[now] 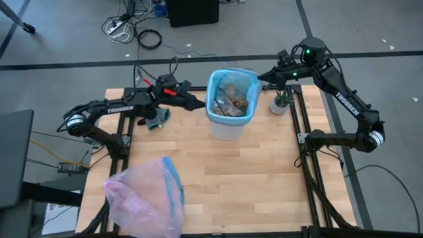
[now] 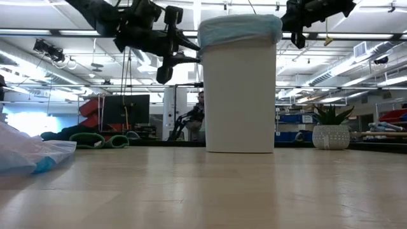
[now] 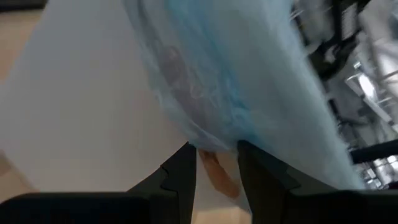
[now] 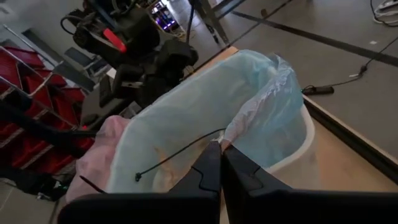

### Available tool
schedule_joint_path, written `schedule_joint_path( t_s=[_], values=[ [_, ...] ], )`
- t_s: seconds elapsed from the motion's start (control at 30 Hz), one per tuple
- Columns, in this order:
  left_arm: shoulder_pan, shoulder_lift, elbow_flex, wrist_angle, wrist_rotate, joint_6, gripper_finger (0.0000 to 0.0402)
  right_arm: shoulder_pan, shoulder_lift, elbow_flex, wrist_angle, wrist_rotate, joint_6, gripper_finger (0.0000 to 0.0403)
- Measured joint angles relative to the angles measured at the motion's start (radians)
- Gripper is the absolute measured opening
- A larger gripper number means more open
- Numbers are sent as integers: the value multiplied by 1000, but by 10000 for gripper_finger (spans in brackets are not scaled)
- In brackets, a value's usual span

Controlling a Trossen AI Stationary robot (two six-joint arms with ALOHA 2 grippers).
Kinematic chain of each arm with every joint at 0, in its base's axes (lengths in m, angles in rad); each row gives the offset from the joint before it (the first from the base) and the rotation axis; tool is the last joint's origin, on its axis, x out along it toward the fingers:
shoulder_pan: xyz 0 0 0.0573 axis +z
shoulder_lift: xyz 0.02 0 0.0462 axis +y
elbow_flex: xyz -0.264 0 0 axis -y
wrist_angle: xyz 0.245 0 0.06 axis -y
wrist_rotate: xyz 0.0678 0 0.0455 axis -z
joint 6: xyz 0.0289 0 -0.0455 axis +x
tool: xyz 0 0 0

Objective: Place trash/remove bag and relplace
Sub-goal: Remove the trash bag from the trash bin

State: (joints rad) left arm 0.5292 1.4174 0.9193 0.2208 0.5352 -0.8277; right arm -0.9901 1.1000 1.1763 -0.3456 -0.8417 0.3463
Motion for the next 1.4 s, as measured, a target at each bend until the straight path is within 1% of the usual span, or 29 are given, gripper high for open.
schedule_joint_path(
  t_s=[0.13,0.23,0.3,0.43,0.47,0.73,0.77,0.87,0.97,1.13,1.3,1.4],
  values=[
    [2,0,-42,130,1,-38,127,0,0,0,1,0,15,0],
    [2,0,-46,152,1,-41,118,0,0,0,15,0,29,0],
    [2,0,-46,151,1,-40,95,0,0,0,23,8,40,0],
    [2,0,-46,150,1,-19,19,0,0,0,32,15,46,0],
    [2,0,-46,150,2,-18,11,0,0,0,32,15,50,0],
    [2,-3,-46,147,90,-42,3,0,0,0,9,16,54,0],
    [2,-4,-46,152,107,-46,3,0,0,0,-6,15,53,0],
    [2,-5,-46,185,212,-71,2,10,2,0,-35,17,51,0],
    [-7,-5,-46,210,257,-103,2,44,2,0,-13,24,58,0],
    [-5,-9,-46,383,270,-222,1,113,2,0,70,47,97,0],
    [3,-12,-46,680,260,-405,1,146,2,0,90,94,107,0],
    [8,-13,-45,729,237,-456,1,149,2,0,108,98,124,0]
  ],
)
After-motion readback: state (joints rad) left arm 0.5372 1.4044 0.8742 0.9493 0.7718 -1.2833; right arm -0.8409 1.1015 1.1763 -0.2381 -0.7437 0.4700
